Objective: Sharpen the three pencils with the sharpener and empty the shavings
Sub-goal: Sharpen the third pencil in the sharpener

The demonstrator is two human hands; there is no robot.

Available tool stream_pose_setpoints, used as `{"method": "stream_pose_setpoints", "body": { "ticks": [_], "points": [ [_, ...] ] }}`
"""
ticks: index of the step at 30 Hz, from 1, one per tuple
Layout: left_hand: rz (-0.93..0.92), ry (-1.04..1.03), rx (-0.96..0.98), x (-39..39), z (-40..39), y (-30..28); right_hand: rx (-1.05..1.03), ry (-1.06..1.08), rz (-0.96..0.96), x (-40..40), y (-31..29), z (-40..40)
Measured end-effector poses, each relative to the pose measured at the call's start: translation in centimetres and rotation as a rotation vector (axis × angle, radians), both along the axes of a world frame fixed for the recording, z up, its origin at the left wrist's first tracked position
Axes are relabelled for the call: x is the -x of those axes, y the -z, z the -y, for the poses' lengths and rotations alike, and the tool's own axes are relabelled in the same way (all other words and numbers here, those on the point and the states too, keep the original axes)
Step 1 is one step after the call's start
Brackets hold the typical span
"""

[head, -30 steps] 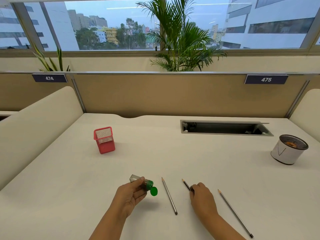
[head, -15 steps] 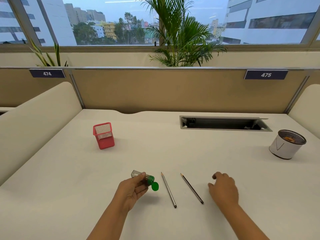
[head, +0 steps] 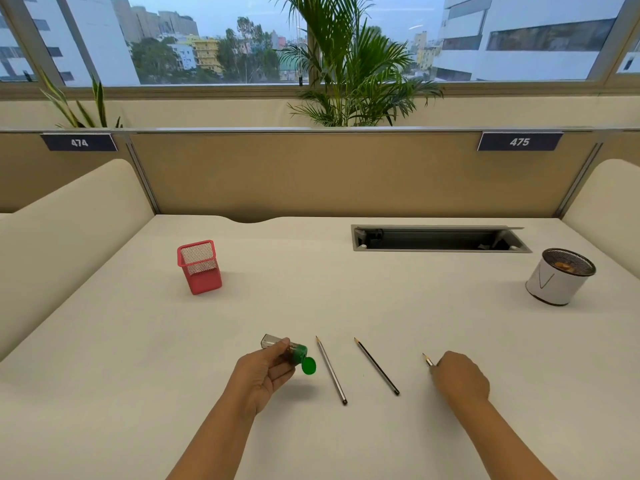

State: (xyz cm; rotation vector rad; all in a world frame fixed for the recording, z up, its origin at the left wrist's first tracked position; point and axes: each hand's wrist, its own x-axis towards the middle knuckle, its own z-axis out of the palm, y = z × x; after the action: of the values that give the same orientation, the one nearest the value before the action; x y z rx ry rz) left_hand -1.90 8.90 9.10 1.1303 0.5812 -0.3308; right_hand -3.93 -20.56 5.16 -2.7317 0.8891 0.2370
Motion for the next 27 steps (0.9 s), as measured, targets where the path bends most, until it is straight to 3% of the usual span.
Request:
{"method": "stream_pose_setpoints", "body": {
  "ticks": [3,6,9,17,27],
  "points": [
    [-0.001,0.001,0.006,0.1,-0.1,-0.2,-0.111,-0.014,0.154,-0.2,-0.7,-0.8],
    [-0.001,-0.008,0.03,0.1,-0.1,-0.4,-0.439,-0.049,0.383,-0.6,-2.3,-2.6],
    [-0.005,-0.008,0.062,-0.1,0.2,-0.7,-0.571,-0.204,0.478,-0.7,-4.5,-5.5],
    [0.041,-0.036,0.109,-0.6,0.0,-1.9,-0.457,-0.635,0.426,0.1,-6.9,-11.9],
    [0.065,-0.034,0.093,-0.2,-0.5,-2.1,-0.319,-0.745,0.479,-0.5,-6.7,-13.2]
  ]
}}
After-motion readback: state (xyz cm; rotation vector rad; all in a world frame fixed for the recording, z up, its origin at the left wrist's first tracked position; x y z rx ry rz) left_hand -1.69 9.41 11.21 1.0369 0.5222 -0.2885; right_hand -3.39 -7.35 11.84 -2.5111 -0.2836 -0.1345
